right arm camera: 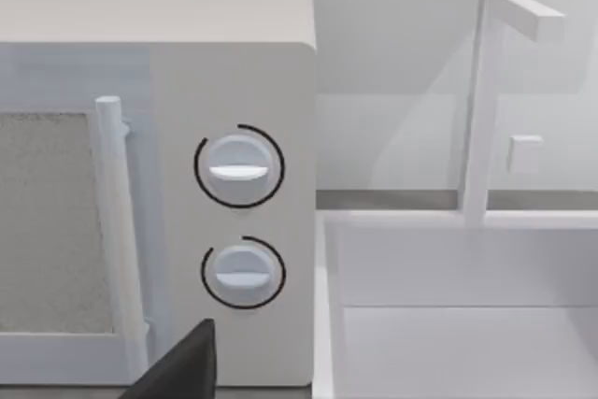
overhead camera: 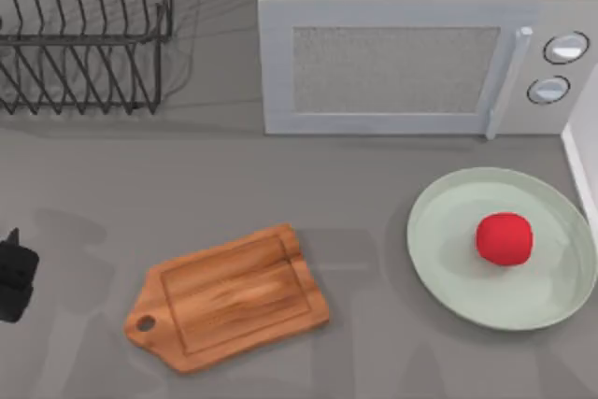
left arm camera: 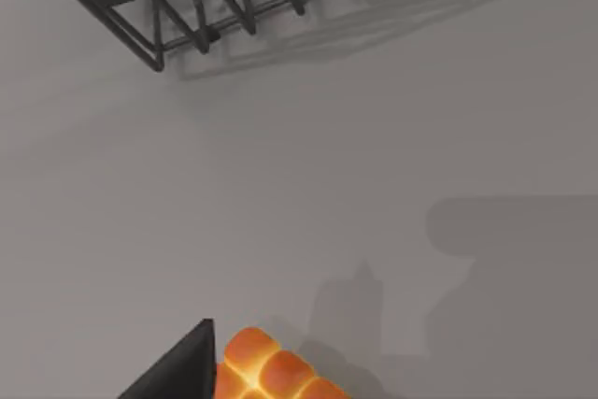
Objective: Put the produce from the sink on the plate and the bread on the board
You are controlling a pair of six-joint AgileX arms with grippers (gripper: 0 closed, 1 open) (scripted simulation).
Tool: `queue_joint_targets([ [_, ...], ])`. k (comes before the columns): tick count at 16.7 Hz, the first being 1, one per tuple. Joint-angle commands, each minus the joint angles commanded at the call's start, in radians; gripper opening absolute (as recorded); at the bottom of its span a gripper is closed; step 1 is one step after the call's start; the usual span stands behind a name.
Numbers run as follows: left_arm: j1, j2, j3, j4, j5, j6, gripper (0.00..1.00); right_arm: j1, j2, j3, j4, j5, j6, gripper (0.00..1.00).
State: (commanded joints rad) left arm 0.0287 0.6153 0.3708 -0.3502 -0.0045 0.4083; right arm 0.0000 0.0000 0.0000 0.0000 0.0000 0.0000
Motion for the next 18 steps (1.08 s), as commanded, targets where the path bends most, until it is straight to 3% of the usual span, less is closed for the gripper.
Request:
queue_joint_targets([
  [9, 0.128, 0.841, 0.453, -0.526, 0.011, 0.497, 1.0, 0.0, 0.0, 0.0, 0.0, 0.0, 0.0, 1.0],
  [14, 0.217, 1.112, 0.732, -0.63, 0.006, 0.691, 1.0, 0.0, 0.0, 0.0, 0.0, 0.0, 0.0, 1.0],
  [18, 0.254, 1.185, 0.842, -0.635, 0.003, 0.759, 1.0, 0.0, 0.0, 0.0, 0.0, 0.0, 0.0, 1.0],
])
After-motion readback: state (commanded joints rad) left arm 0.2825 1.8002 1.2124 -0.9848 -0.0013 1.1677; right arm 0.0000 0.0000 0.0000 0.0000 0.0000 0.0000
